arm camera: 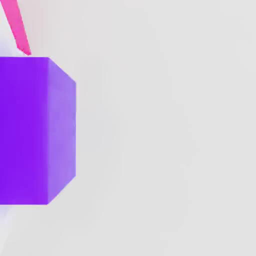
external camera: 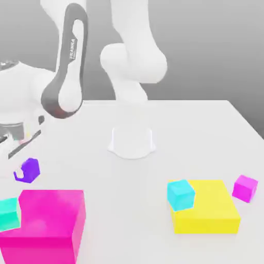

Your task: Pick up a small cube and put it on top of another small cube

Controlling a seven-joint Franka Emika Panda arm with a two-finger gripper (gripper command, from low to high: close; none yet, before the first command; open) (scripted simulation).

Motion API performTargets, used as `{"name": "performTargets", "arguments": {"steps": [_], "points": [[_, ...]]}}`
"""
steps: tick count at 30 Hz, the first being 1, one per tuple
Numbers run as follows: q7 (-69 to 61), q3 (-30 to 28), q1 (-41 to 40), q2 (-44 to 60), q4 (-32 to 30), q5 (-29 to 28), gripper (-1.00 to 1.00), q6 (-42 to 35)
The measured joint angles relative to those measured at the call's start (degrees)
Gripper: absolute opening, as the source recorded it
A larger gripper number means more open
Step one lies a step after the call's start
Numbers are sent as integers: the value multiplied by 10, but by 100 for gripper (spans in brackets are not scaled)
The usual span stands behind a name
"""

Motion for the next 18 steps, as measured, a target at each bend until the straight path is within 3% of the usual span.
{"name": "performTargets", "arguments": {"steps": [9, 12, 13, 18], "points": [[130, 34, 79, 8, 185, 3, -100, -178], [144, 34, 82, 49, 190, 1, -100, -140], [145, 34, 82, 65, 186, 0, 100, -121], [145, 34, 82, 65, 186, 0, 100, -121]]}}
